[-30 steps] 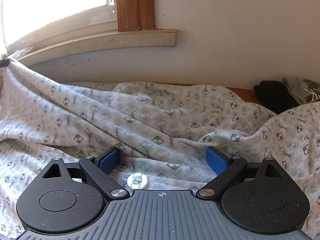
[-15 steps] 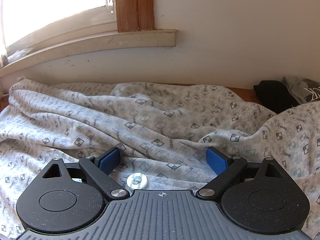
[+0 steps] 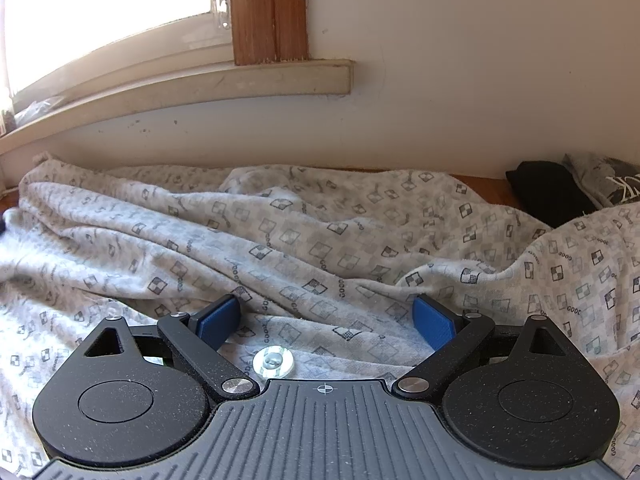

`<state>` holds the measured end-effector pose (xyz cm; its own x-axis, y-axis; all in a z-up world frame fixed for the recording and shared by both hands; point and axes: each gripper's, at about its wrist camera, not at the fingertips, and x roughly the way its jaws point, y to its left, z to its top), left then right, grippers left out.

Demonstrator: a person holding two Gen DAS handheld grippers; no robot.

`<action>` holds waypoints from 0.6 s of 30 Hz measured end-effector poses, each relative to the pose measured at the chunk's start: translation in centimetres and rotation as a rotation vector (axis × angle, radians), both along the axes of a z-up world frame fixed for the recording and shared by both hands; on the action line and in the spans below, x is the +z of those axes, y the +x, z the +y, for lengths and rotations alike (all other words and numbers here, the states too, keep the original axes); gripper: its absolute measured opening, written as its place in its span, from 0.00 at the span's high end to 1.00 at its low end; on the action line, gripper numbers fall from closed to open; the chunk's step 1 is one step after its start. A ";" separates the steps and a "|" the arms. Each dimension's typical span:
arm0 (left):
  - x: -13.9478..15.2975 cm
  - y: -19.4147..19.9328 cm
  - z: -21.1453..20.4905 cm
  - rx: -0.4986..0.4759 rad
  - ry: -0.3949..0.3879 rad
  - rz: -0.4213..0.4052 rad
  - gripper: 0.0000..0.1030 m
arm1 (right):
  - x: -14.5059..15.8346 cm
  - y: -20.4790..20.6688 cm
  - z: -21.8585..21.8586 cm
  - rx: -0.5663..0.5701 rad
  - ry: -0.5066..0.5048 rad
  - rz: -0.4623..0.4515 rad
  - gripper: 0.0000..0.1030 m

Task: Fold clothes

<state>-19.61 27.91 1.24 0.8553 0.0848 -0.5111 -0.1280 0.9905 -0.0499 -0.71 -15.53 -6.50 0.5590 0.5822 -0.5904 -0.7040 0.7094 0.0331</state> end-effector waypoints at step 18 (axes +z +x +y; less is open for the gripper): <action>2.9 5.7 -9.3 -0.200 0.037 -0.110 0.28 | 0.0 0.2 0.2 0.024 -0.007 0.024 0.05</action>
<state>-13.86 18.65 4.17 0.9075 -0.0751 -0.4132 0.0754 0.9970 -0.0157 -0.47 -15.35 -6.47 0.5304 0.5908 -0.6080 -0.7198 0.6927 0.0451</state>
